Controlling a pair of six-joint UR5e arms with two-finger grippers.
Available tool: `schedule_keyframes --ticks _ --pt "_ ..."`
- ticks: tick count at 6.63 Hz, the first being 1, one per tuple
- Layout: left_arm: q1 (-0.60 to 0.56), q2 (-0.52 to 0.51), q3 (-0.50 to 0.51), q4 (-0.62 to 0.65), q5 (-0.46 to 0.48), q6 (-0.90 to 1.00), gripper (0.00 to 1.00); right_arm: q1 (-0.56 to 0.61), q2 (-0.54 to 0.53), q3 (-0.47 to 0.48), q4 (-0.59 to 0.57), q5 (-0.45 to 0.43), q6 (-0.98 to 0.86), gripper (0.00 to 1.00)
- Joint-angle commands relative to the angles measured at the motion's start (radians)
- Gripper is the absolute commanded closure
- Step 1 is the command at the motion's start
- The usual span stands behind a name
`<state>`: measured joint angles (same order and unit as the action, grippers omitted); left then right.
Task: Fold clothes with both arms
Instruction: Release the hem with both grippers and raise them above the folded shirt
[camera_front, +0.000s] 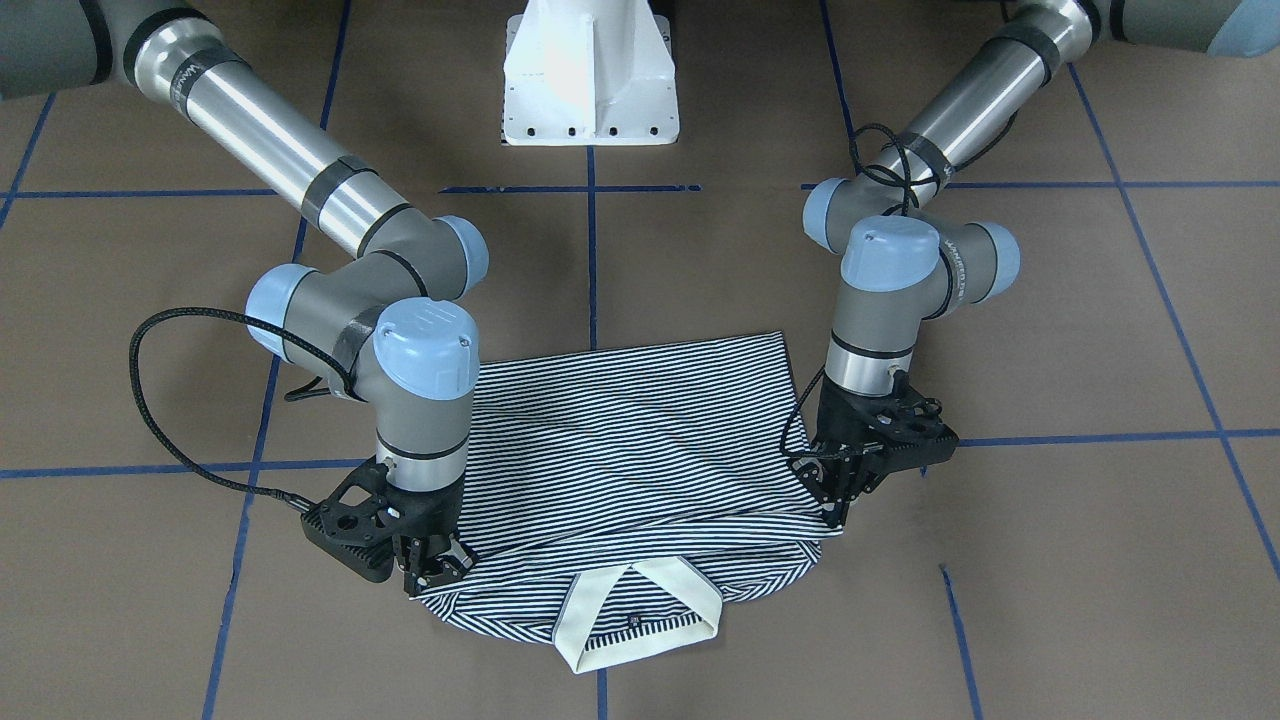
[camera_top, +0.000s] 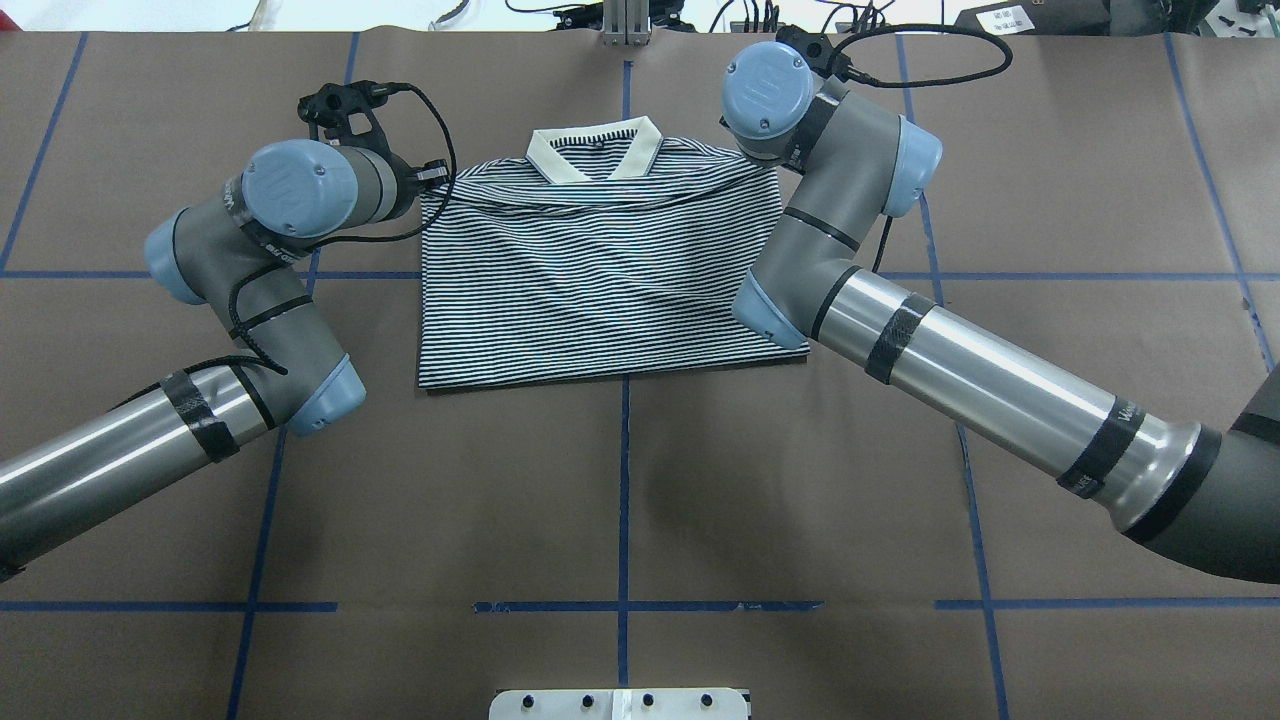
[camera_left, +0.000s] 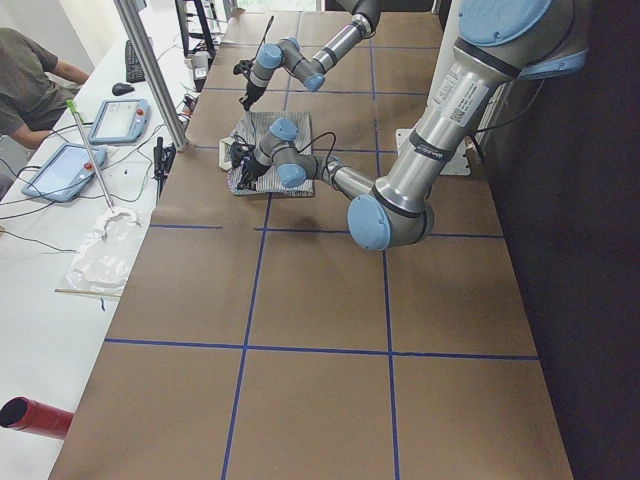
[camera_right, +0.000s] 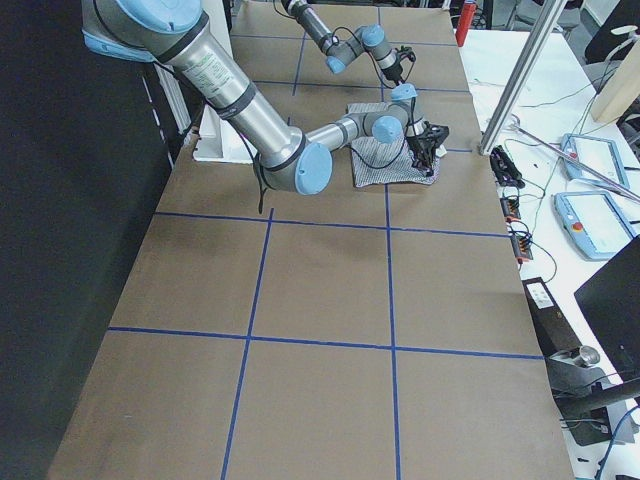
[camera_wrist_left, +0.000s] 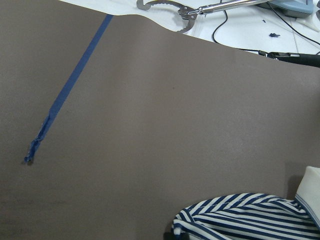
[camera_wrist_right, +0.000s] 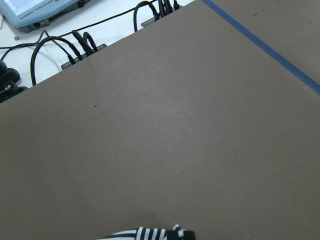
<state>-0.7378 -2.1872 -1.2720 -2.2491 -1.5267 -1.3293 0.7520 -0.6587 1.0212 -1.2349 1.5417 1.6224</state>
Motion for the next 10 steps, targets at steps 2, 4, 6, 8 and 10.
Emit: schedule_keyframes --ticks 2,4,6,8,10 --pt "-0.002 0.014 0.007 -0.102 -0.009 0.004 0.53 0.001 -0.013 0.04 0.005 0.002 0.007 0.39" --pt "-0.008 0.02 0.0 -0.157 -0.01 0.001 0.53 -0.008 -0.187 0.312 -0.001 0.082 0.02 0.21" --pt "-0.006 0.03 -0.006 -0.162 -0.01 -0.001 0.53 -0.025 -0.266 0.427 -0.008 0.106 0.034 0.16" --pt "-0.005 0.03 -0.01 -0.161 -0.009 -0.005 0.53 -0.022 -0.26 0.375 -0.002 0.103 0.056 0.17" --pt "-0.002 0.03 -0.01 -0.161 -0.007 -0.008 0.53 0.029 -0.106 0.166 0.005 0.094 0.054 0.18"
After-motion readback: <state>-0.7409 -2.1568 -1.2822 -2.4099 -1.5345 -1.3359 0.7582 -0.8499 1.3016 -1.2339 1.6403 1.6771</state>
